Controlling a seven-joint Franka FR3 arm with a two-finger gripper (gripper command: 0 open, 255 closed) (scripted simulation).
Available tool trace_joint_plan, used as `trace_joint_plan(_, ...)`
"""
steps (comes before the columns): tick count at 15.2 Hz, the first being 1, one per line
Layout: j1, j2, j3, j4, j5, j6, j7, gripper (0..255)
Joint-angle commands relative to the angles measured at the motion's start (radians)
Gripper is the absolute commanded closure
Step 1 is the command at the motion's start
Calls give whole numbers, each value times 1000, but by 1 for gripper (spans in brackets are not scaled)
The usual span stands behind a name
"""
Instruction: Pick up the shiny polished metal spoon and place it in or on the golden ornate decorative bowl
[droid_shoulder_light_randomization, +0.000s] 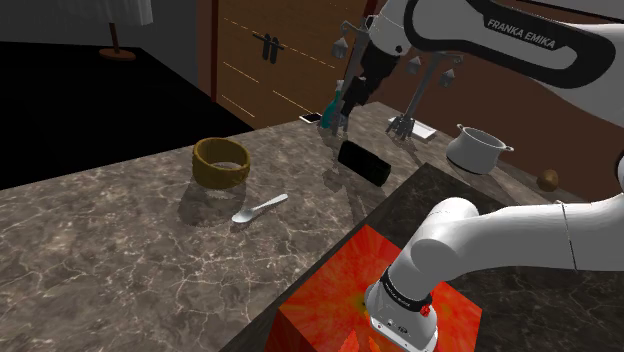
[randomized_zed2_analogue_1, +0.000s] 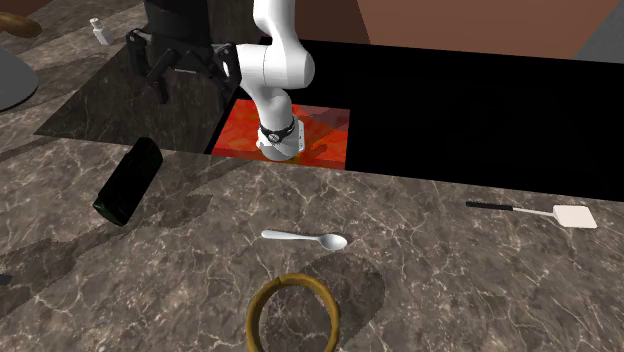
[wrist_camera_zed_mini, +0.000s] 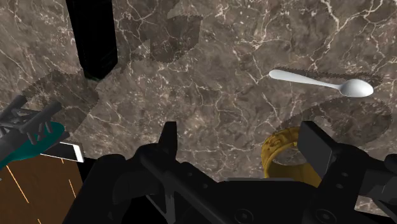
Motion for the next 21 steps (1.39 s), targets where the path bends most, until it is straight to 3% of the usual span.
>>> trace_joint_plan(1,0,0,0,0,0,0,0,0)
trace_joint_plan(11,39,86,159,-171,97,225,226,0)
trace_joint_plan(21,59,321,339,-210,154,479,462,0)
